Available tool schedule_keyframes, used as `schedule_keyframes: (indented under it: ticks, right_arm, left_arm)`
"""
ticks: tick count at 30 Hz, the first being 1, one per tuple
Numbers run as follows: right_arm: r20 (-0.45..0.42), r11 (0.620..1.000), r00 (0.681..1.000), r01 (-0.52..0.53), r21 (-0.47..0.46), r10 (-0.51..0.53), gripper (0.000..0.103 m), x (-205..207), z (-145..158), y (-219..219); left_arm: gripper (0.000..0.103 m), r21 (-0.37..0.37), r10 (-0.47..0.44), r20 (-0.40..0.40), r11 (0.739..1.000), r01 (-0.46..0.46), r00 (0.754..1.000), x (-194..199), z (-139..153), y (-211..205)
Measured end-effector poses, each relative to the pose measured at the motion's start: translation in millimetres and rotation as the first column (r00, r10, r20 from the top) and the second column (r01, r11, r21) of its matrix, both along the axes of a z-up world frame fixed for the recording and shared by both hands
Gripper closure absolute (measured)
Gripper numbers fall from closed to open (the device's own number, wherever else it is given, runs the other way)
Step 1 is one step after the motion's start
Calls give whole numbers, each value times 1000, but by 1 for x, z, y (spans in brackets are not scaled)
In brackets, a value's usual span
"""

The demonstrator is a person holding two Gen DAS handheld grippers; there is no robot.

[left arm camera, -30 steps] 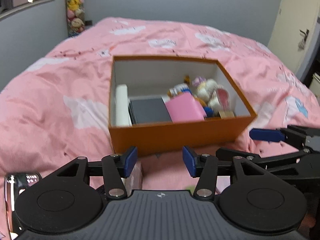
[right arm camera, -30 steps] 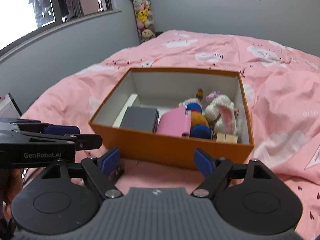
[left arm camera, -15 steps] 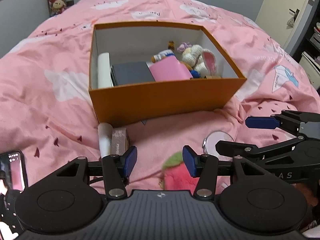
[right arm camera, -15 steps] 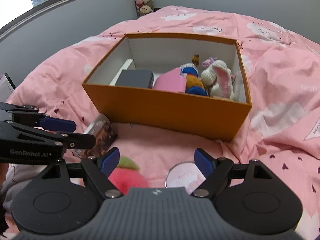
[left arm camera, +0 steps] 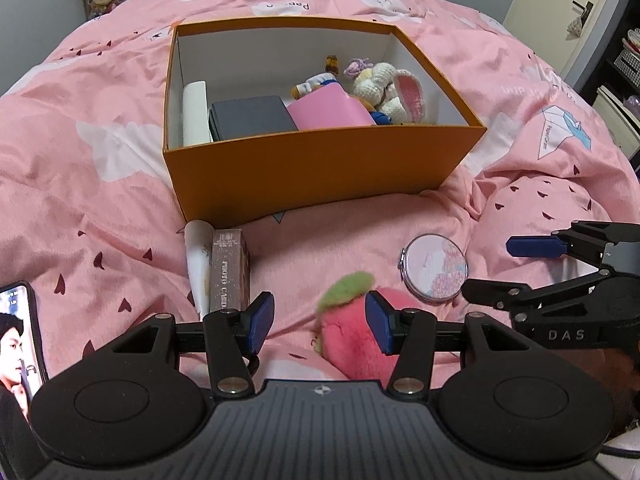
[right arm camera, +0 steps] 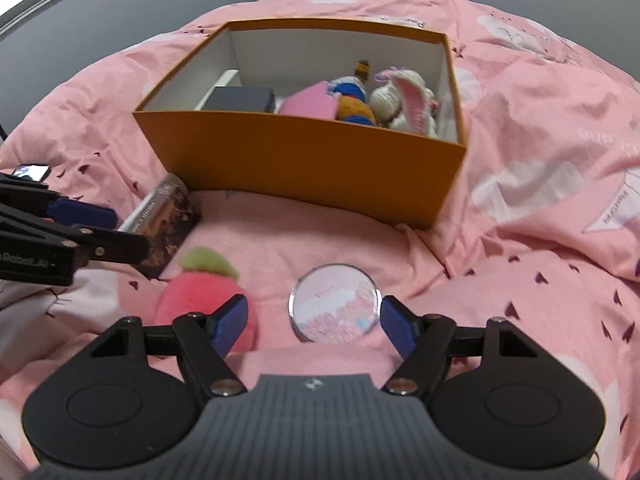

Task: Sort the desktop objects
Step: 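Grasp the pink pom-pom with the left gripper while the right grasps the round mirror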

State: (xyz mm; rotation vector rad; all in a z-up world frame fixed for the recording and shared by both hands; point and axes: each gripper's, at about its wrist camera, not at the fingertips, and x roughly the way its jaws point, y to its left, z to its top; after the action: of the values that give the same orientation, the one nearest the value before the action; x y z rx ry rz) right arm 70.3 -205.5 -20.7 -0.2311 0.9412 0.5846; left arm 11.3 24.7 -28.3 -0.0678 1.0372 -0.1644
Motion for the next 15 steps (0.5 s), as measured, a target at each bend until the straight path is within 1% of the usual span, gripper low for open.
schedule_keyframes:
  ticks: [6,12,15]
  right_arm:
    - [-7,1000,1000,25,-8,-25,30,-2,-3,-10]
    - [-20,999,999,36,-4,-36,39,-3,-8,-18]
    - [-31,999,999,41,8,-41,40,-1,-10,-20]
  left_arm:
    - [44,-7,-31,-7,999,31,999,-3,0,1]
    - [44,-32,-94,-42,995,93,995,-6,-6,-1]
    - [41,-33,-93,-58,995,91,994,-4,-12,-2]
